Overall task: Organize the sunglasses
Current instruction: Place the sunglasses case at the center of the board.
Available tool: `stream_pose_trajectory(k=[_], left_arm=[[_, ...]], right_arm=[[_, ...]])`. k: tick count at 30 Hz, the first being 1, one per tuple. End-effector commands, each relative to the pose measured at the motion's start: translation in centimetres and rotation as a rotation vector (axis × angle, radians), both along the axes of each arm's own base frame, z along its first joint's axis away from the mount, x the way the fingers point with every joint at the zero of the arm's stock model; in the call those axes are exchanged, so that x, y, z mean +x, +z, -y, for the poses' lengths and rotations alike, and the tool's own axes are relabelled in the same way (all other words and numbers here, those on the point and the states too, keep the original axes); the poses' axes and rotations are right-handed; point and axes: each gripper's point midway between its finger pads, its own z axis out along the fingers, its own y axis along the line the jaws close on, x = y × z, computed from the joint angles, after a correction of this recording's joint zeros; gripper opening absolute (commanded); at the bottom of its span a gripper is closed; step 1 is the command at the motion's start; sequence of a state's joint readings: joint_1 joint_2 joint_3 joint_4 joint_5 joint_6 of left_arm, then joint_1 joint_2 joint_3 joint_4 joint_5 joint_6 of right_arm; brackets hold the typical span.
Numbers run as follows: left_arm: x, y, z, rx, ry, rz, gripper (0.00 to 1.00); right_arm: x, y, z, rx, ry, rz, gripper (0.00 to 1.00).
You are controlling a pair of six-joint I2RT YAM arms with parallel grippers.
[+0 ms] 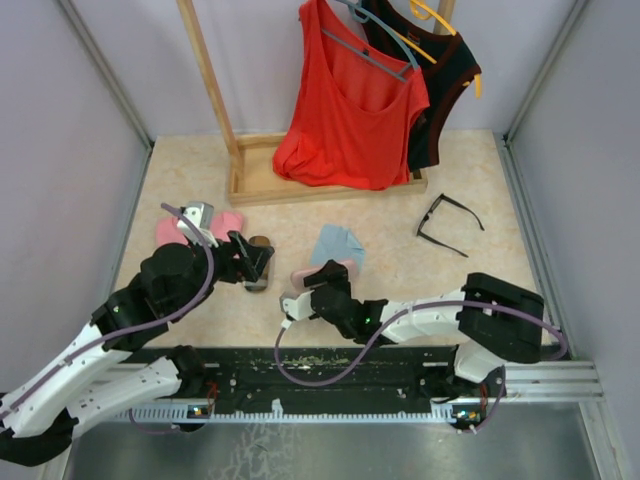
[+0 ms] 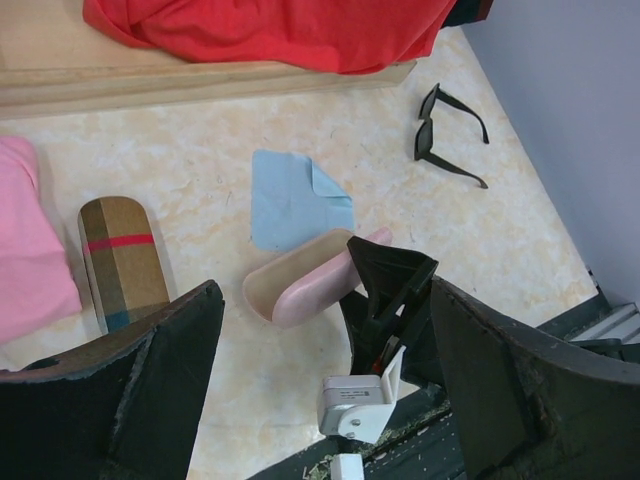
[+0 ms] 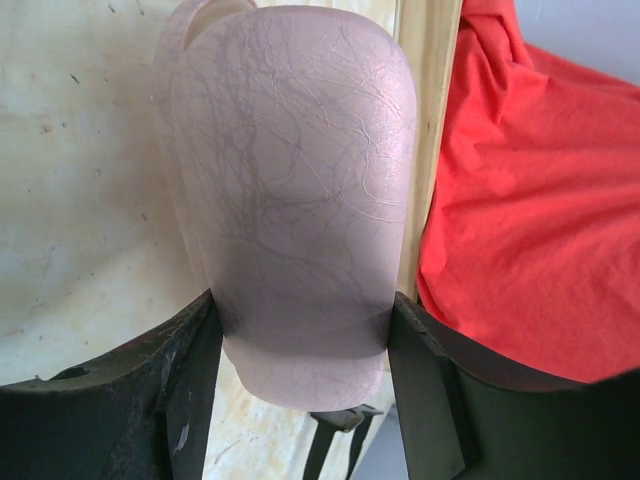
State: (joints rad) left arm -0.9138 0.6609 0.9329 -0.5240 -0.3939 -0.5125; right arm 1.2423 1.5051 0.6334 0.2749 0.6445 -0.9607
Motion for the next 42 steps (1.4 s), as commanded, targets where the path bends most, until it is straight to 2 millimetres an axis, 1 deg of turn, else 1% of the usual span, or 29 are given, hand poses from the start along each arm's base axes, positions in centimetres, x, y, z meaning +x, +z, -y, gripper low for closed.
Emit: stream_pose_trajectory(k=[1, 3, 7, 9, 11, 13, 16, 21, 24, 29, 32, 34, 35, 42], left_arm=[[0.2, -0.9, 0.2, -0.007, 0.015, -0.023, 0.89], [0.2, -1.3, 0.4, -0.004, 0.008, -0.032, 0.89], [-0.2, -1.6, 1.2, -0.023, -0.041, -0.02, 0.89], [-0.2, -1.8, 1.2, -0.028, -0.044, -0.015, 0.89], [-0.2, -2.1, 1.1, -0.024, -0.037, -0.018, 0.9], [-0.2, -2.4, 1.1, -0.016, -0.038, -0.023, 0.9], [-0.2, -2.7, 1.1, -0.01, -0.04, -0.026, 0.9], [-0.2, -3.2, 0.8, 0.001, -0.029, -0.027, 0.9], [-0.2, -3.1, 0.7, 0.001, -0.029, -0.025, 0.9], [-0.2, -3.2, 0.6, 0.003, -0.024, -0.023, 0.91], [-0.2, -3.2, 0.6, 0.005, -0.023, -0.023, 0.91], [-0.2, -3.3, 0.5, 0.008, -0.022, -0.024, 0.91], [-0.2, -3.4, 0.5, 0.009, -0.02, -0.026, 0.91], [-0.2, -3.4, 0.4, 0.013, -0.018, -0.025, 0.91]], right_arm=[[0.4, 1.9, -2.1, 0.035, 0.017, 0.112, 0.11], [0.2, 0.8, -2.3, 0.0, 0.029, 0.107, 0.13], [-0.2, -0.4, -2.5, -0.029, 0.043, 0.098, 0.16], [-0.3, -0.7, -2.5, -0.044, 0.042, 0.098, 0.19], [-0.5, -0.7, -2.6, -0.044, 0.042, 0.102, 0.21], [-0.6, -1.8, -2.5, -0.076, 0.044, 0.093, 0.24], [-0.9, -2.2, -2.4, -0.081, 0.039, 0.084, 0.3], [-1.2, -2.3, -2.2, -0.074, 0.021, 0.065, 0.44], [-1.4, -2.4, -2.2, -0.063, -0.003, 0.029, 0.51], [-1.8, -2.5, -2.1, -0.064, -0.014, 0.008, 0.59], [-2.2, -2.8, -1.9, -0.069, -0.011, 0.011, 0.68], [-2.4, -1.8, -1.9, -0.036, -0.009, 0.023, 0.76], [-2.5, -1.6, -1.9, -0.031, -0.007, 0.027, 0.78], [-3.7, -0.5, -1.9, -0.002, 0.007, 0.036, 0.84]])
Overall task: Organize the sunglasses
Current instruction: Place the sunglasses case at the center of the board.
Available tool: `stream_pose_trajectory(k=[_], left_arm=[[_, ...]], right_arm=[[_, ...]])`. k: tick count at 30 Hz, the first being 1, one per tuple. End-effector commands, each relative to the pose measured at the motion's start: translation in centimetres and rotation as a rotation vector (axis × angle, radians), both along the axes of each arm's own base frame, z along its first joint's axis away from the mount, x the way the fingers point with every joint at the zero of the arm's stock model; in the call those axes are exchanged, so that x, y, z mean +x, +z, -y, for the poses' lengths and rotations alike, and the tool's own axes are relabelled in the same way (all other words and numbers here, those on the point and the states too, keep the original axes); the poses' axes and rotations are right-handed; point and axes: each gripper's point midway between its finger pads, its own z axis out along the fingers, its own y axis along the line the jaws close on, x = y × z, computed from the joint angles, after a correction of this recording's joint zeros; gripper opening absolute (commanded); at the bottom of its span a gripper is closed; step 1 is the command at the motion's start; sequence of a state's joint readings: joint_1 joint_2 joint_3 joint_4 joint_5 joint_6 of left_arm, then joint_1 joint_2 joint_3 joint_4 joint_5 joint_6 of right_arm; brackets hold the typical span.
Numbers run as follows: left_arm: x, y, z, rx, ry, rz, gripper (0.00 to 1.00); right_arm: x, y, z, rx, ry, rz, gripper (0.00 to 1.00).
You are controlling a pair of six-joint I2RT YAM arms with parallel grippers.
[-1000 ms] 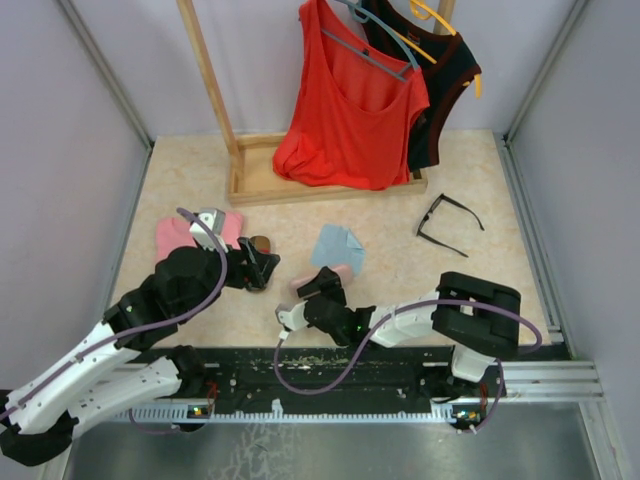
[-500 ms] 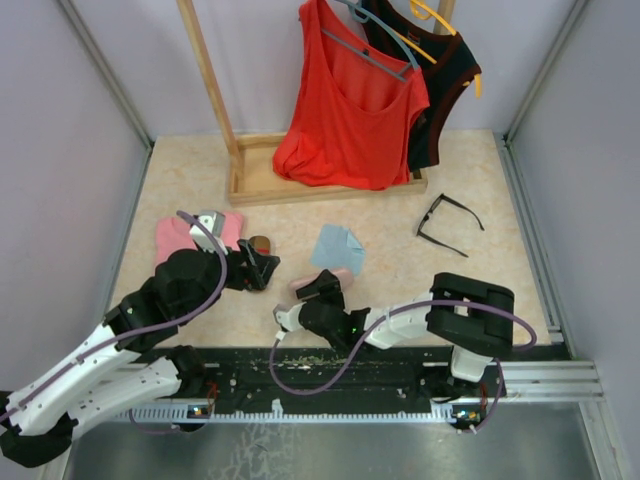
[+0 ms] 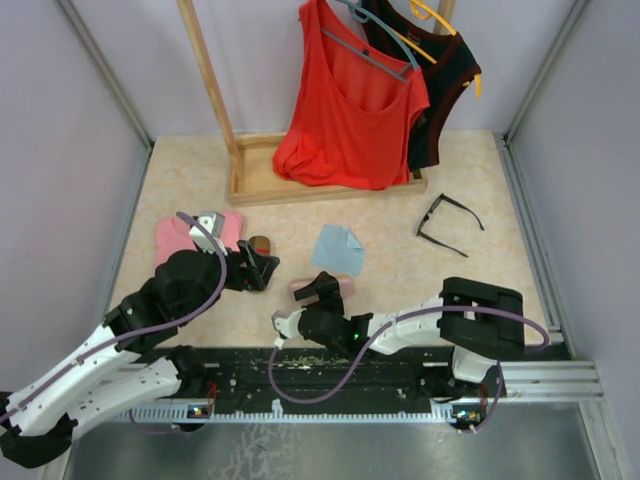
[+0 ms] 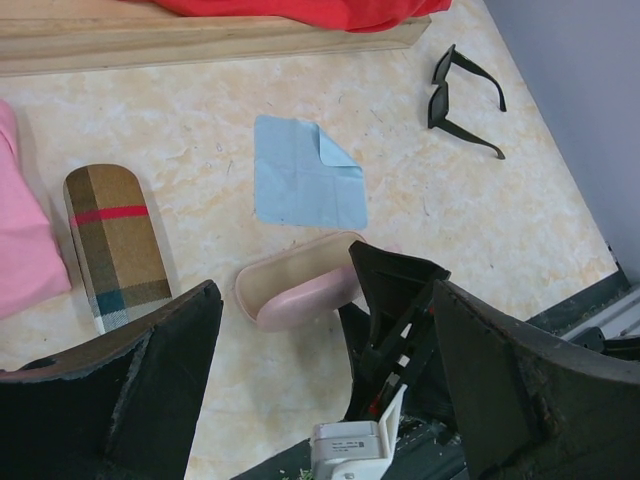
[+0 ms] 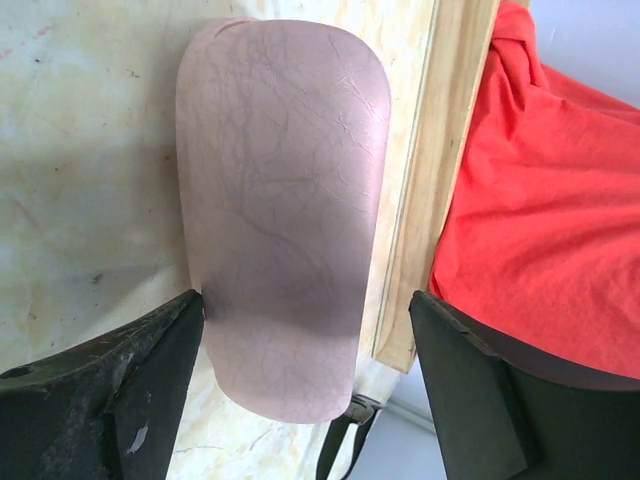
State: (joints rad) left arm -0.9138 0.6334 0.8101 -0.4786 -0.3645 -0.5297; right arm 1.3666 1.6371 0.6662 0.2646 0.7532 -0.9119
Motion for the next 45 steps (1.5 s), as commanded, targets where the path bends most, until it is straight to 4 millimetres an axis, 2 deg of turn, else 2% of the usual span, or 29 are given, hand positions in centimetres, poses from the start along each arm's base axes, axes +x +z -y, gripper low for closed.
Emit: stream_pose_trajectory(k=[1, 9, 12, 20, 23, 25, 27, 30, 36, 40, 45], left_arm=[[0.1, 0.4, -0.2, -0.003, 0.009, 0.019, 0.91], [0.2, 0.1, -0.2, 0.005, 0.011, 0.016, 0.92], [0.2, -0.1, -0.1, 0.007, 0.011, 0.011, 0.92], [0.6, -1.3, 0.5, 0.02, 0.015, -0.026, 0.92], [0.6, -2.0, 0.9, 0.029, 0.003, -0.037, 0.92], [0.6, -2.6, 1.1, 0.038, -0.004, -0.049, 0.92], [0.6, -3.4, 1.6, 0.048, -0.017, -0.07, 0.92], [0.3, -5.0, 2.4, 0.053, -0.042, -0.118, 0.91], [-0.1, -8.5, 3.8, 0.06, -0.079, -0.198, 0.85], [0.0, -9.1, 3.6, 0.065, -0.066, -0.208, 0.84], [0.0, -9.4, 3.6, 0.07, -0.064, -0.214, 0.84]], right_arm=[[-1.1, 2.3, -0.2, 0.086, -0.003, 0.016, 0.84], [-4.0, 2.3, 0.3, 0.115, 0.024, -0.07, 0.86], [-5.3, 3.0, 0.2, 0.167, 0.032, -0.106, 0.86], [-8.4, 8.6, -0.8, 0.49, 0.041, -0.228, 0.86], [-8.4, 10.9, -0.1, 0.693, -0.054, -0.293, 0.85], [-8.0, 12.2, 0.9, 0.829, -0.137, -0.328, 0.83], [-7.2, 12.4, 2.1, 0.946, -0.265, -0.43, 0.81], [-5.5, 11.4, 4.1, 1.064, -0.447, -0.6, 0.77], [-2.4, 7.9, 7.1, 1.143, -0.72, -0.756, 0.71], [0.2, 5.5, 8.8, 1.163, -0.869, -0.795, 0.7], [5.1, 4.6, 8.7, 1.178, -0.894, -0.79, 0.68]])
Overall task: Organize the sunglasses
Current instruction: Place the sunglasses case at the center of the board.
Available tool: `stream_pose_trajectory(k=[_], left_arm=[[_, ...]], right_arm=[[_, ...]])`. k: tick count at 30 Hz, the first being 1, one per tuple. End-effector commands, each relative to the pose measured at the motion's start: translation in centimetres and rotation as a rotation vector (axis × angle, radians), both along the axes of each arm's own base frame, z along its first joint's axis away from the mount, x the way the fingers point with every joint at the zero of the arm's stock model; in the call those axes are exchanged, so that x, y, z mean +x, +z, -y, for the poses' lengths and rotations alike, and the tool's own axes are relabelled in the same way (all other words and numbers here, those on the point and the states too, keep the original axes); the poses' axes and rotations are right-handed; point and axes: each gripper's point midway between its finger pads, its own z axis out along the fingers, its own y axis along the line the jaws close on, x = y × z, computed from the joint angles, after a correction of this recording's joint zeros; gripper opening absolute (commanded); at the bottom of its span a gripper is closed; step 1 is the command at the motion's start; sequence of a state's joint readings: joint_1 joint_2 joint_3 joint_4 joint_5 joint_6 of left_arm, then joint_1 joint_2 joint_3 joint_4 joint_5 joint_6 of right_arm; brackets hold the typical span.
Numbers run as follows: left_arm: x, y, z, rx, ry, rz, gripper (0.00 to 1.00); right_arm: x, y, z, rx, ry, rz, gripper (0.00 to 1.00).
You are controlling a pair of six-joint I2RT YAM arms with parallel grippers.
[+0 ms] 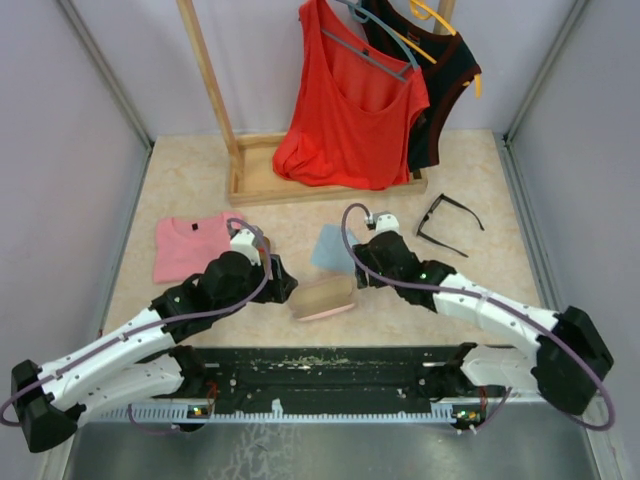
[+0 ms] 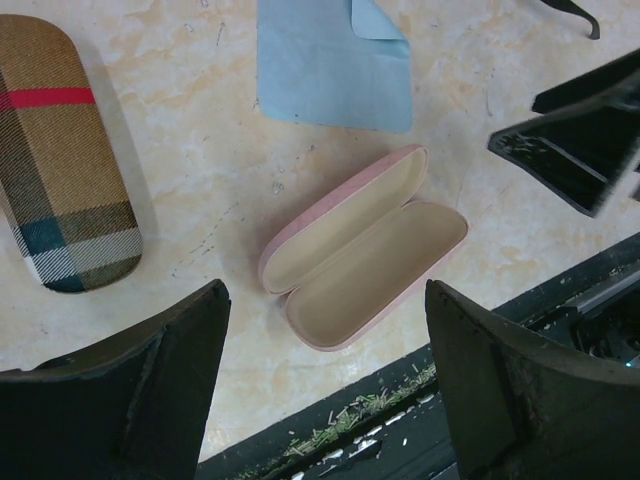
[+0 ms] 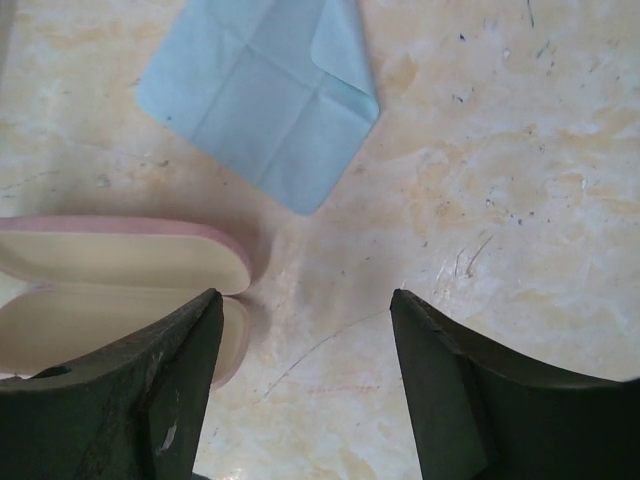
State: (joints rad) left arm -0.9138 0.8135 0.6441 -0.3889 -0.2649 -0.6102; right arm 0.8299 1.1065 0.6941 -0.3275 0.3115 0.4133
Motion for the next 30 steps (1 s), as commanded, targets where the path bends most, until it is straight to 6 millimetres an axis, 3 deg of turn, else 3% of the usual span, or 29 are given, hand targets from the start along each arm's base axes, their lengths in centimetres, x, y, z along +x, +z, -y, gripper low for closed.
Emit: stream_pose_trajectory(k=[1, 8, 12, 17, 30], left_arm=[[0.2, 0.7, 0.6, -0.042, 0.0, 0.011, 0.84], [-0.1, 1.0, -0.2, -0.046, 0.015, 0.013, 0.83], [-0.2, 1.3, -0.7, -0.048, 0.029, 0.025, 0.83], [-0.4, 1.1, -0.8, -0.045, 0.024, 0.02, 0.83], [-0.3, 1.4, -0.6, -0.044, 0.011, 0.033, 0.82]], right_arm=[[3.8, 0.6, -2.4, 0.075, 0.041, -0.006, 0.67], [10.3, -1.5, -3.9, -0.068, 0.13, -0.001, 0.67], [12.5, -3.0, -3.8, -0.138, 0.156, -0.023, 0.65], [13.8, -4.4, -3.4, -0.118, 0.178, -0.073, 0.53], [14.7, -6.6, -3.2, -0.107, 0.18, -0.142, 0.39]])
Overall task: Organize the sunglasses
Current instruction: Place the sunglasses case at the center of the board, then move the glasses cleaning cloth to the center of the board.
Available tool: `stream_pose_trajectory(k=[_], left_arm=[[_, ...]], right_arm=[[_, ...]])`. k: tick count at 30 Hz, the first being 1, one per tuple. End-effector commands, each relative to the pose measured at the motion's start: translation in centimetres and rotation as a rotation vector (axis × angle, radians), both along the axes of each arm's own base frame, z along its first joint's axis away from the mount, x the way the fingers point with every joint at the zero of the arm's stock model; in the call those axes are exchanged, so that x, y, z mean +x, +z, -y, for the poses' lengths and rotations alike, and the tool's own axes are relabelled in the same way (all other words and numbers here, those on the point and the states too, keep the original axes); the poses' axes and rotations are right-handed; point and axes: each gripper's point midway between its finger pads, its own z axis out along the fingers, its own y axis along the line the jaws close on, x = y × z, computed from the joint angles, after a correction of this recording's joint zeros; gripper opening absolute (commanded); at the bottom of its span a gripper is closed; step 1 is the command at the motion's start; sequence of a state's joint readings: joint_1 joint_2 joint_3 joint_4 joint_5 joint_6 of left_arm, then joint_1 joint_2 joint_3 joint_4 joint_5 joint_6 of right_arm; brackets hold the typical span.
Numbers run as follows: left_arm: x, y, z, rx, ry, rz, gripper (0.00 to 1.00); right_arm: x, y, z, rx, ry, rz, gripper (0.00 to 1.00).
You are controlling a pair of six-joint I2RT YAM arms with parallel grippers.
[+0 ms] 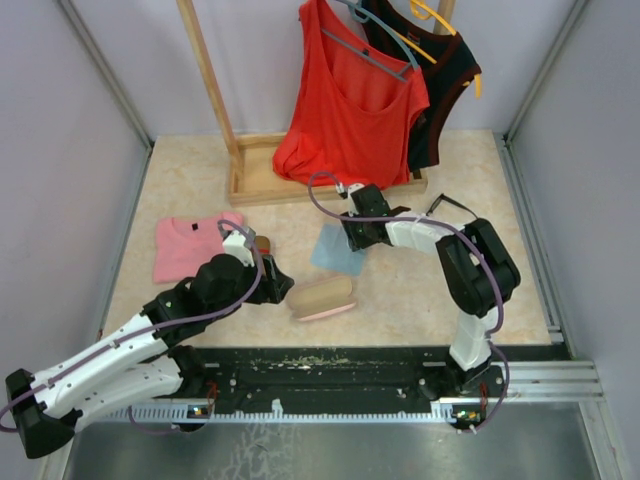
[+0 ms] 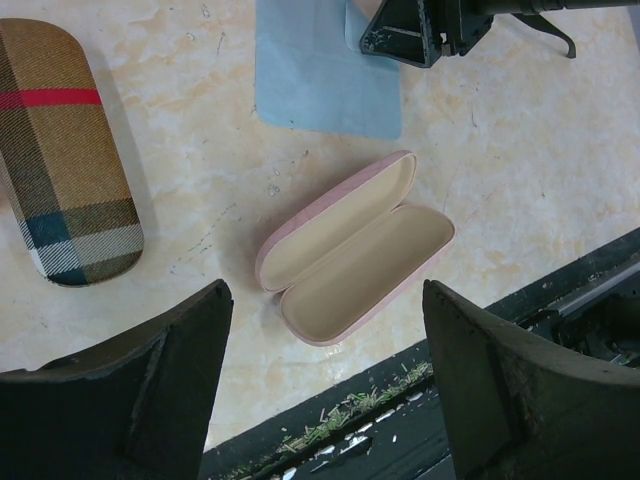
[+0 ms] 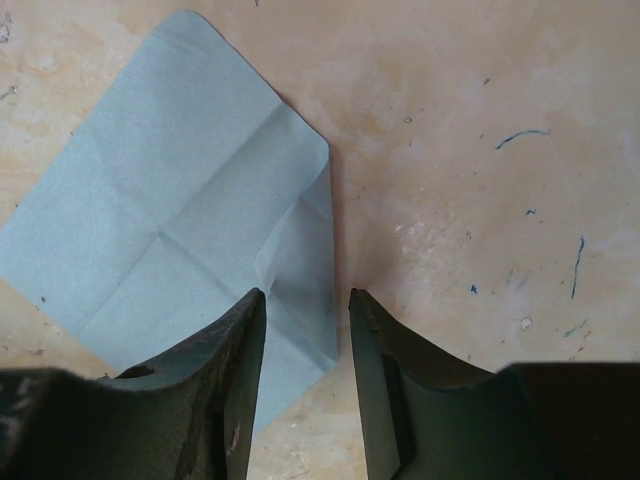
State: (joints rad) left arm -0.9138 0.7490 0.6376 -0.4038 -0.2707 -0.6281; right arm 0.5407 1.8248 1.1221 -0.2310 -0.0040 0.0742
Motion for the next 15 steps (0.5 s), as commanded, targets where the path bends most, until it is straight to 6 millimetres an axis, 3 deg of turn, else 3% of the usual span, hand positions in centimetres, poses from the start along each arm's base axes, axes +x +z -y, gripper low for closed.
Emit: stream_pose_trajectory(k=[1, 7, 10, 15], left_arm=[[0.1, 0.2, 0.0, 0.002, -0.004, 0.014, 0.82], [0.1, 0.2, 0.0, 0.004, -0.004, 0.014, 0.82], [0.1, 0.3, -0.1, 0.002, -0.003, 0.016, 0.82], [0.1, 0.3, -0.5, 0.011, 0.004, 0.024, 0.83]], right_arm=[[1.6, 1.4, -0.9, 0.043, 0.008, 0.038, 0.38], [0.9, 0.5, -0.5, 0.034, -0.018, 0.007, 0.28], [0.5, 0.3, -0.1, 0.028, -0.035, -0.004, 0.18], [-0.2, 1.1, 2.2, -0.003, -0.139, 0.048, 0.03]])
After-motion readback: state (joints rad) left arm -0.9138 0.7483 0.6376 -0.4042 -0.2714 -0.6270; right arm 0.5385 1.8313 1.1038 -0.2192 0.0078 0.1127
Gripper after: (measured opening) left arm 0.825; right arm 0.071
